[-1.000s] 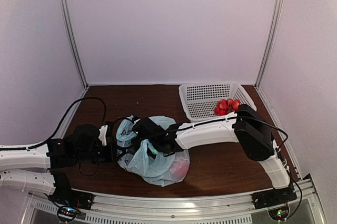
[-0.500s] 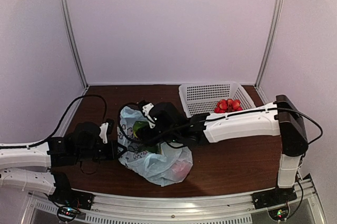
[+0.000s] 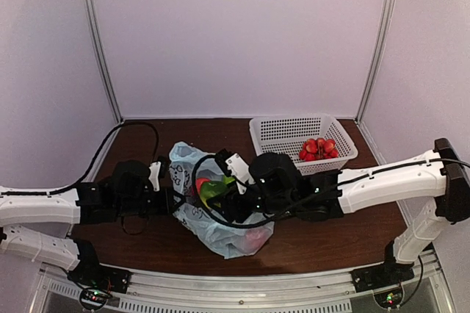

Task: Untie the knot of the plastic bag and take out the fruit
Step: Pick up the fake fruit from the takeout bag.

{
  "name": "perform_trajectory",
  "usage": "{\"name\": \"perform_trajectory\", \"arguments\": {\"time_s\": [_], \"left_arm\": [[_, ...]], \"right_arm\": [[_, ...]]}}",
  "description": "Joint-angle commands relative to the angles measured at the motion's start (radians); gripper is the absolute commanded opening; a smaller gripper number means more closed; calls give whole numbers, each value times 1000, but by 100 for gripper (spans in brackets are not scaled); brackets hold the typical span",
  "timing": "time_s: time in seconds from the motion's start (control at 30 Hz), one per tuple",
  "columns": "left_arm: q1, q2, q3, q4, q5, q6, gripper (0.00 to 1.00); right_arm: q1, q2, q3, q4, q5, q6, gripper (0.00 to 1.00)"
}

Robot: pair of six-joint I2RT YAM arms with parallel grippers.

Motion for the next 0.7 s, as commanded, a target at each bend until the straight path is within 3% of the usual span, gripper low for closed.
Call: {"name": "perform_trajectory", "arguments": {"time_s": [0.0, 0.27, 0.5, 0.67], "left_arm": [[-4, 19, 29, 60, -9, 21, 0], [20, 34, 46, 67, -4, 28, 0], [22, 33, 55, 53, -7, 29, 0], [30, 37, 75, 0, 9, 31, 0]], "right_arm": [[27, -136, -62, 30, -23, -23, 53], [29, -368, -172, 26, -56, 3, 53], [-16, -415, -119, -141, 179, 42, 51], [-134, -402, -51, -298, 276, 45, 51]]}}
